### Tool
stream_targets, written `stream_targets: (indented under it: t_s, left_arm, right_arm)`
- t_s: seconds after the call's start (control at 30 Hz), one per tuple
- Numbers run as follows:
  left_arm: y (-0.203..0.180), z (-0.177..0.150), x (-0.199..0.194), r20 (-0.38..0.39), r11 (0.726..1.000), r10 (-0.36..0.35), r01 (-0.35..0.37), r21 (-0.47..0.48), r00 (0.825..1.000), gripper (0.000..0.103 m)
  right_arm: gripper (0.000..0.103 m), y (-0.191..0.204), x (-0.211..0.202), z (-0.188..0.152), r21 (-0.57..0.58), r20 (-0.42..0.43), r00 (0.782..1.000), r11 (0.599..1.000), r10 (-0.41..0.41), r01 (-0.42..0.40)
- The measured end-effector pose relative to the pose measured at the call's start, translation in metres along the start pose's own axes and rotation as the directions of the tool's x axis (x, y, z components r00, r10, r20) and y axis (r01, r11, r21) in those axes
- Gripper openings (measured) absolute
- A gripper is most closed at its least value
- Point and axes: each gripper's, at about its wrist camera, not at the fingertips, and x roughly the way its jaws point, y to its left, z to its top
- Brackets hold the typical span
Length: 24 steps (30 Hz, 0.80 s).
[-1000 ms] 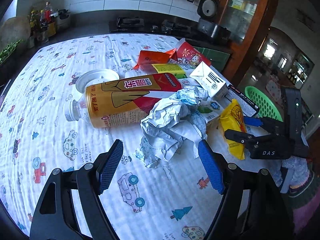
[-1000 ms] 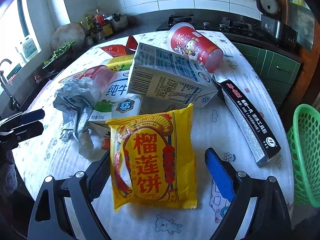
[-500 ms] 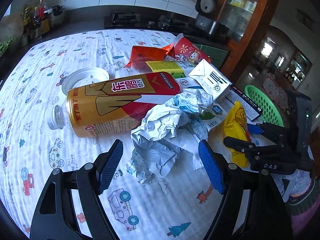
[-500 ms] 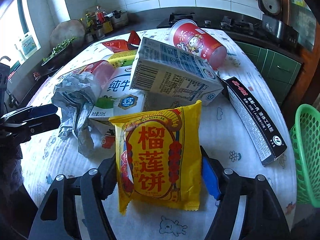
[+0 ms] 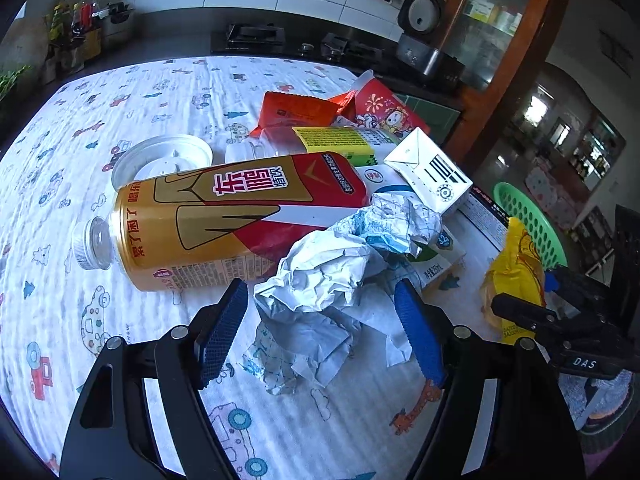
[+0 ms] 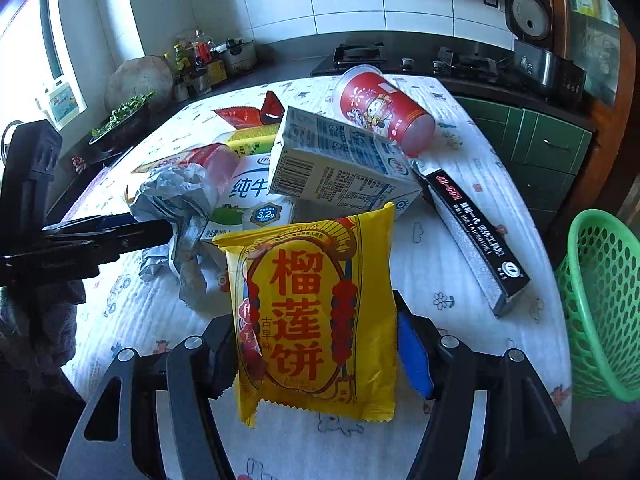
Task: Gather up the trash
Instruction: 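Grasp the yellow durian-cake packet with the right tool while the left tool grasps crumpled paper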
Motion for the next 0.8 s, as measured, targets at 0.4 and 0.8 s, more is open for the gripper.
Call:
stream_targets:
  t_s: [0.4,0.8]
  left_arm:
    - [-0.01,0.005,-0.001,0.032,0.998,-0.003,0.001,0.06,0.999,0.029]
    - [-0.022,-0.001,-0.048,0.089,0.995,-0.062,0.055,0.077,0.994,0.018]
  right_arm:
    - [0.064,-0.009,-0.023,-0.01,0.035,0.031,0.999,0.999,-0.023,0.022]
    - [0.064,-0.029,-0.058,-0.022,0.083,0.081,0.995,0.995,-0.057,0.05]
